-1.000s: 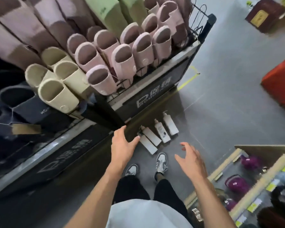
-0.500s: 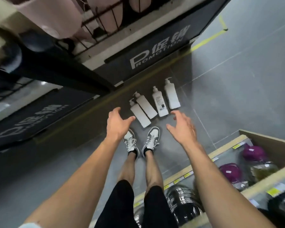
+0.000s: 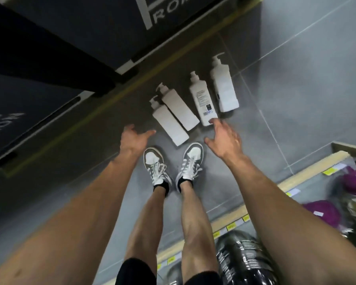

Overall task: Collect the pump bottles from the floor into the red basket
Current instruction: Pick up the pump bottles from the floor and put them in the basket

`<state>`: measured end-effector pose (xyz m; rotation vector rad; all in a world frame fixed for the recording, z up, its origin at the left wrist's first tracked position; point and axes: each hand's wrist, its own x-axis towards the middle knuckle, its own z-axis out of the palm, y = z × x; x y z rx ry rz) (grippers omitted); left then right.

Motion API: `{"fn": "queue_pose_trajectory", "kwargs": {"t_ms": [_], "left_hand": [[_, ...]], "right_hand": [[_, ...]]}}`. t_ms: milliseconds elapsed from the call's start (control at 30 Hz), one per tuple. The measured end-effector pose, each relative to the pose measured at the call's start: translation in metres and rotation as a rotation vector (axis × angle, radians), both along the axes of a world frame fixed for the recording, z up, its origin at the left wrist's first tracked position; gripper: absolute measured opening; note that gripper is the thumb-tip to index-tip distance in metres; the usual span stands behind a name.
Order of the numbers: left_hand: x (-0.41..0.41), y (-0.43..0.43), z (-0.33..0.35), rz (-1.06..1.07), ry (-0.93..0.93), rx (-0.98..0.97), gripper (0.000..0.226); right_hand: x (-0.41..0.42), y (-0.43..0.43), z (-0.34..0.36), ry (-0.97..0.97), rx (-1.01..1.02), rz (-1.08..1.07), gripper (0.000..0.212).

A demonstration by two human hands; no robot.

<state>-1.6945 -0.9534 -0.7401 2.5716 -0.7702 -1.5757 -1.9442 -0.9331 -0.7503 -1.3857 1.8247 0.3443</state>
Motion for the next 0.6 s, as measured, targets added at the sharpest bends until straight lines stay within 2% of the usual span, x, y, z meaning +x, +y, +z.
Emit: {"fn": "queue_pose_trajectory", "kwargs": {"t_ms": [200,333,400,500,600], "left_hand": [[-0.012,0.001,-0.118,0.07,0.028,0.019,0.087],[-0.025,-0.005,-0.197,0.133,0.021,0.045,0.11],[-0.029,-0.007,-0.233,0.148,-0.028,0.058,0.106],[-0.038,-0.01,-0.283,0.188,-0.096,0.056,0.085],[-0.055,-0.005,-0.334,0.392,-0.042,0.086,0.096]], "right_hand": [[0.018,-0.009,-0.099,-0.051,-0.014,0.008,0.065],[0.024,-0.013,-0.163,-0.06,-0.032,0.01,0.067],[0.027,-0.015,-0.194,-0.056,-0.021,0.013,0.069],[0.039,-0.025,-0.237,-0.072,-0.039,0.029,0.079],[0.056,-0.038,-0.274,-0.064,-0.089,0.063,0.091]]}}
